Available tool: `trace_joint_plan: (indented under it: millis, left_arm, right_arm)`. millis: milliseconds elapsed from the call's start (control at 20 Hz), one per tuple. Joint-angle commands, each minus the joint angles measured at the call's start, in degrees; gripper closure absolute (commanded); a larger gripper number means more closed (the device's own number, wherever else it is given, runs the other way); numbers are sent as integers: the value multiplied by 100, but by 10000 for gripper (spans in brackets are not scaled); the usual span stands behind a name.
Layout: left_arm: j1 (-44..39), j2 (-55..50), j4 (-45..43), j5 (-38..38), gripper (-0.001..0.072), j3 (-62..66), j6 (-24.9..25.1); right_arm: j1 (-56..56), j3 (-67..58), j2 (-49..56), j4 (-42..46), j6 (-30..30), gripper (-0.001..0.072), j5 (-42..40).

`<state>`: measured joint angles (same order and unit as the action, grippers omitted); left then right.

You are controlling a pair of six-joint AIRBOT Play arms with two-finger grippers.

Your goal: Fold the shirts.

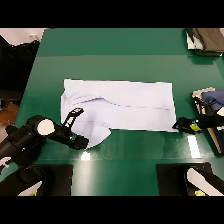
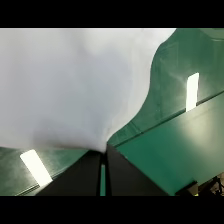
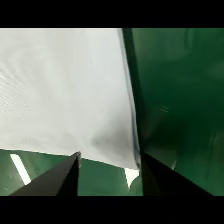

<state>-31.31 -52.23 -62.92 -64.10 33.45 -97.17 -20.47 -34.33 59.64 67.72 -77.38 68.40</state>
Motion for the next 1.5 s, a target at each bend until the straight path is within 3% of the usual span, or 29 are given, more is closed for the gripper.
trace_joint_plan:
  millis: [0, 50, 100, 350, 650, 750, 850, 1100, 1300, 1450]
  left_arm:
    - [0, -2, -26, -37, 681, 7, 17]
    - [0, -2, -57, -70, 681, 7, 15]
    - [0, -2, -98, -125, 681, 7, 15]
    - [0, 133, -407, -979, 682, 564, 157]
    - [-13, 540, -654, -2660, 683, 1978, -101]
    - [-249, 540, -662, -2830, 683, 2323, -188]
    - [-509, 540, -966, -2625, 683, 2621, -184]
    - [-114, 402, -2586, -855, 683, 3204, 15]
    - [520, -262, -2656, 4, 683, 3263, 645]
    - [719, -734, -2662, 1003, 682, 3370, 774]
  right_arm:
    - [138, 39, 4, -52, 13, 563, -116]
    - [140, 39, 2, -52, 15, 664, -109]
    - [140, 39, -2, -52, 33, 697, -70]
    - [-83, 31, -769, -24, 33, 698, 302]
    - [-743, -328, -1602, -28, -24, 699, 1475]
    - [-667, -595, -1565, -28, -90, 699, 1733]
    - [-485, -911, -1364, -22, -181, 699, 1775]
    - [98, -2052, -330, -26, -382, 699, 1567]
    - [485, -2983, 542, -26, -476, 699, 1357]
    - [597, -3606, 1108, -26, -608, 699, 1145]
